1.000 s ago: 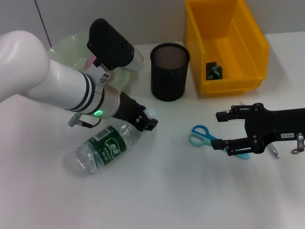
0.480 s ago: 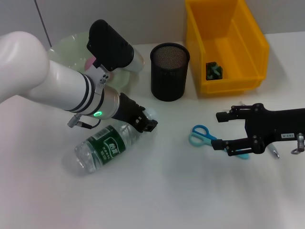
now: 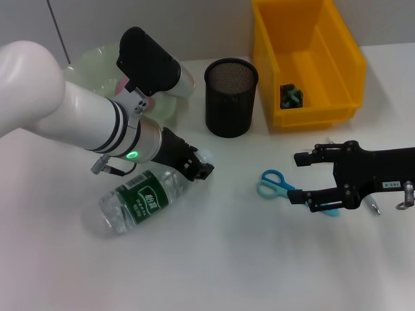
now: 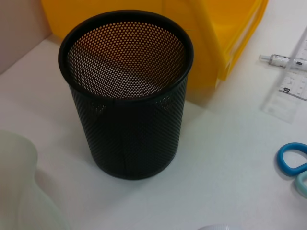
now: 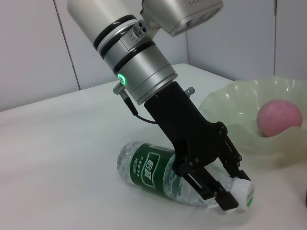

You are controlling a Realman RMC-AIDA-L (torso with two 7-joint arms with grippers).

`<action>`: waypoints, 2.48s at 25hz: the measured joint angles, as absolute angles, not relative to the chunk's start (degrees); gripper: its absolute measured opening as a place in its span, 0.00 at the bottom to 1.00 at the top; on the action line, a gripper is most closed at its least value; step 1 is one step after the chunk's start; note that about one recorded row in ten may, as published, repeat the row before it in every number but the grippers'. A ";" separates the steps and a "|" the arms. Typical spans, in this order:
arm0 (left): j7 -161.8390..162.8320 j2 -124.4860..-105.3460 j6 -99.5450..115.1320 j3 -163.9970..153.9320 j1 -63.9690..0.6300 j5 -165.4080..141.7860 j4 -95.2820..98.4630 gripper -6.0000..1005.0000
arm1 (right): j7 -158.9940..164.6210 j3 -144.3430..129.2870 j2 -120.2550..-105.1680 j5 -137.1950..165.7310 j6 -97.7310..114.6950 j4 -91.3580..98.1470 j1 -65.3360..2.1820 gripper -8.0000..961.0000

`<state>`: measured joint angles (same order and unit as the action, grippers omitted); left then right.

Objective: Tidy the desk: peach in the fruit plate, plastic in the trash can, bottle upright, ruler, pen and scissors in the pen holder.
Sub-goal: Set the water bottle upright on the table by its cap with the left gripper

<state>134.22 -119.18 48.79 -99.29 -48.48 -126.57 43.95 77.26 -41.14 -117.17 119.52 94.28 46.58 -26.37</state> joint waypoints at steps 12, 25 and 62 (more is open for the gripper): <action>132.96 -118.66 52.69 -93.83 -46.07 -126.24 48.77 0.45 | 77.26 -41.13 -117.24 119.54 94.05 46.58 -25.96 0.83; 129.21 -118.43 62.27 -82.35 -44.13 -126.05 54.41 0.45 | 77.26 -41.13 -117.09 119.29 93.90 46.58 -25.99 0.83; 124.08 -118.13 81.42 -62.84 -42.70 -124.22 60.43 0.45 | 77.77 -41.04 -116.98 119.15 93.87 46.76 -26.37 0.83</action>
<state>124.08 -118.13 81.42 -62.84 -42.70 -124.22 60.43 77.77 -41.04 -116.98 119.15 93.87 46.76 -26.37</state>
